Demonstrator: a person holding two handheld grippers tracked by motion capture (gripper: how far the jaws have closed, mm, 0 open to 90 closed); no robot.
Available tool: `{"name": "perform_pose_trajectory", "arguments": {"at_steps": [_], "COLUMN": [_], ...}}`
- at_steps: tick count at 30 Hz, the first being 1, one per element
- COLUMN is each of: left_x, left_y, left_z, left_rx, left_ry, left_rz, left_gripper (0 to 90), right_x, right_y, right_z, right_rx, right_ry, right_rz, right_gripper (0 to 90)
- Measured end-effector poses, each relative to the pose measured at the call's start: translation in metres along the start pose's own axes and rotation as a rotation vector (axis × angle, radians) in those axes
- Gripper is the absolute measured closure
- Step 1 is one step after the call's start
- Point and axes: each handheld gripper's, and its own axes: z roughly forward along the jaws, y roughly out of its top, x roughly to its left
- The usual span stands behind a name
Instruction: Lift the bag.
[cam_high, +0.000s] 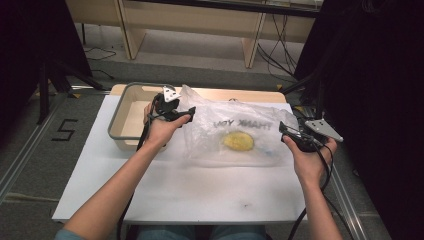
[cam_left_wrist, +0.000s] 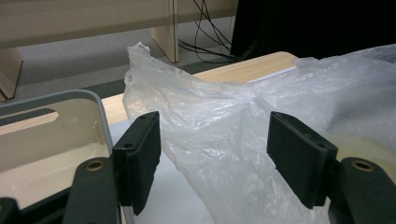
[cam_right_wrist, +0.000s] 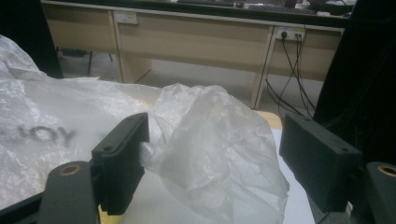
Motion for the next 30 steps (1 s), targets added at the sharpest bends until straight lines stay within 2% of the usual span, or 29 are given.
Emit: {"name": "perform_pose_trajectory", "arguments": {"at_steps": [7,19,26,30], "left_x": [-0.001,-0.006,-0.009,-0.010], "left_y": [-0.003,-0.004,-0.007,-0.009], "left_z": [-0.006,-0.018,-0.021,-0.022], "left_rx": [0.019,0.015,0.022,0.023], "left_ry": [-0.002,-0.019,-0.037,-0.038], "left_rz": [0.020,0.044,0.056,0.060], "left_gripper": [34.4,33.2,33.0,33.0], "right_x": [0.002,0.002,0.003,0.002], "right_y": [-0.001,-0.008,-0.010,-0.010], "right_z": [-0.004,-0.012,-0.020,-0.027], "right_rx": [0.009,0.021,0.007,-0.032], "right_ry": [0.015,0.024,0.042,0.060], "right_rz": [-0.019,-0.032,-0.040,-0.036], "right_gripper": [25.7,25.9,25.4,25.6]}}
